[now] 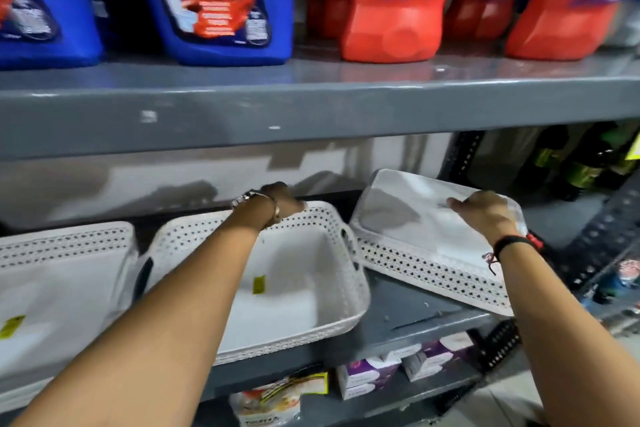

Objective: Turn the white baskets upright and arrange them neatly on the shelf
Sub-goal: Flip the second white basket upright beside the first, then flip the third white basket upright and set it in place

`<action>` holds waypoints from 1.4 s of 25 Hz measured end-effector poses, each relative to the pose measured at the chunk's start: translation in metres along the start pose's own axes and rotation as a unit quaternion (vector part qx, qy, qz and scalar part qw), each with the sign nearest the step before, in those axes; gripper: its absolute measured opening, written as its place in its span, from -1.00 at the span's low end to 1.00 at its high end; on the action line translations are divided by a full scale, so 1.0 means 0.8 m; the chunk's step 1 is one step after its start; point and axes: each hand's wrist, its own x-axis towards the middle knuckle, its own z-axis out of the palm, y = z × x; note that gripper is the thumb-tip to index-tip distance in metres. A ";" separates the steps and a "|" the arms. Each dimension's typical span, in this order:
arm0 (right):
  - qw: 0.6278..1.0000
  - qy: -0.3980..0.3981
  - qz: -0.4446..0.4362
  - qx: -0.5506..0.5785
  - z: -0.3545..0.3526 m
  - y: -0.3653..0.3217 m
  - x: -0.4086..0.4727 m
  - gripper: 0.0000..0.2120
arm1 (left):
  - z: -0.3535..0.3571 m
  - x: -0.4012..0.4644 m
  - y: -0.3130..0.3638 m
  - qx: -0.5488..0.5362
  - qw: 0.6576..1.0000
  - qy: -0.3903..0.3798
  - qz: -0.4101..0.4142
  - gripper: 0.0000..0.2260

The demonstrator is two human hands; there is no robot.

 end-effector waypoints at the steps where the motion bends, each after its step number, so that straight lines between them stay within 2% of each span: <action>1: 1.000 0.016 -0.002 -0.008 -0.005 0.023 0.014 -0.55 | 0.021 0.011 0.029 -0.006 1.000 0.000 0.024 -0.59; 5: 0.999 0.005 0.051 0.010 -0.023 0.109 0.067 -0.49 | 0.094 0.056 0.118 -0.062 0.996 0.010 0.067 -0.68; 9: 0.986 -0.109 0.074 0.103 -0.038 0.157 0.093 -0.56 | 0.125 0.076 0.169 -0.128 0.990 0.054 0.007 -0.52; 13: 0.935 -0.213 0.138 0.248 -0.027 0.191 0.099 -0.61 | 0.140 0.095 0.179 -0.127 0.990 0.061 -0.014 -0.57; 15: 0.912 -0.234 0.156 0.300 -0.022 0.202 0.107 -0.73 | 0.146 0.109 0.178 -0.164 0.984 0.058 -0.031 -0.58; 18: 0.895 -0.278 0.146 0.316 -0.028 0.201 0.118 -0.81 | 0.143 0.121 0.180 -0.300 0.950 0.050 -0.068 -0.64; 20: 0.900 -0.287 0.114 0.306 -0.039 0.200 0.128 -0.83 | 0.136 0.113 0.182 -0.374 0.921 0.074 -0.085 -0.56; 24: 0.922 -0.203 -0.013 0.331 -0.092 0.175 0.155 -0.68 | 0.100 0.086 0.192 -0.578 0.808 0.028 -0.110 -0.34; 25: 0.902 -0.189 -0.019 0.387 -0.108 0.166 0.161 -0.70 | 0.086 0.085 0.188 -0.592 0.796 0.037 -0.118 -0.28; 27: 0.828 -0.161 -0.020 0.537 -0.129 0.154 0.172 -0.70 | 0.070 0.084 0.170 -0.626 0.773 0.033 -0.097 -0.20; 28: 0.805 -0.149 -0.010 0.575 -0.133 0.150 0.173 -0.78 | 0.065 0.075 0.161 -0.622 0.778 0.028 -0.084 -0.25; 29: 0.825 -0.150 0.014 0.544 -0.130 0.149 0.175 -0.78 | 0.067 0.070 0.151 -0.588 0.805 0.016 -0.078 -0.38; 31: 0.910 -0.162 0.047 0.380 -0.112 0.157 0.170 -0.75 | 0.074 0.051 0.153 -0.493 0.863 -0.038 -0.109 -0.69; 33: 0.965 -0.123 0.057 0.223 -0.092 0.166 0.167 -0.72 | 0.089 0.035 0.160 -0.396 0.906 -0.066 -0.134 -0.74; 35: 0.991 -0.055 0.048 0.110 -0.081 0.168 0.164 -0.71 | 0.097 0.030 0.162 -0.330 0.930 -0.077 -0.145 -0.80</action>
